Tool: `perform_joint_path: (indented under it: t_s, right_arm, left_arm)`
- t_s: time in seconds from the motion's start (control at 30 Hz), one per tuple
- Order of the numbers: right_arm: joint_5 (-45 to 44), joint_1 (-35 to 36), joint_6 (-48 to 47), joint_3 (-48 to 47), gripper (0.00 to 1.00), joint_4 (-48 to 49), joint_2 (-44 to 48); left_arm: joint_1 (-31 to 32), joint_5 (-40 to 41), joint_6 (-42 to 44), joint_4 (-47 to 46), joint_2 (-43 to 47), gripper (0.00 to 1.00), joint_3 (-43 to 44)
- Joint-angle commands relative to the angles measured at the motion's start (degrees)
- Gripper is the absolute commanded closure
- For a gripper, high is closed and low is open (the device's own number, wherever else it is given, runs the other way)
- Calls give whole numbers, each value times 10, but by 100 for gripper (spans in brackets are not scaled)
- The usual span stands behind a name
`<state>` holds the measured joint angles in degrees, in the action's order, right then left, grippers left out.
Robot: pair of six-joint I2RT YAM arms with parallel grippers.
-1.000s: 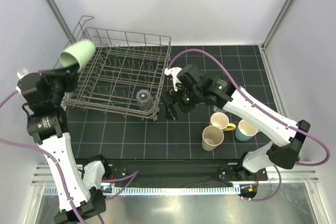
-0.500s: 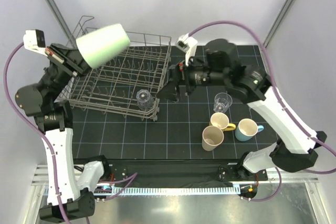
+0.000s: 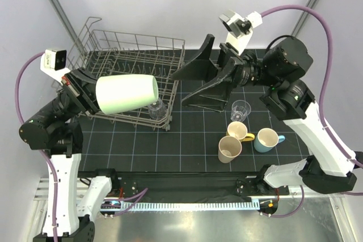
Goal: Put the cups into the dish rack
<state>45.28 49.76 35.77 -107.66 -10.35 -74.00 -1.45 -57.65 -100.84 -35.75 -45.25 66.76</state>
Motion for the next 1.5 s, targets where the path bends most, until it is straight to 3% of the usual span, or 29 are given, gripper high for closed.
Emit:
perform_joint_path:
  t_s: [0.0,0.33,0.73,1.47]
  right_arm:
    - [30,2,54,-2,0,73,-24]
    - [-22,45,37,-70,0,30,-93]
    - [-41,61,27,-86,3,8,-120]
    - [-77,73,48,-73,18,40,-139]
  left_arm:
    - [3,8,-16,-15,10,100,-14]
    - [3,29,1,43,26,100,-37]
    - [3,39,73,187,48,100,-34]
    - [3,52,88,218,70,100,-46]
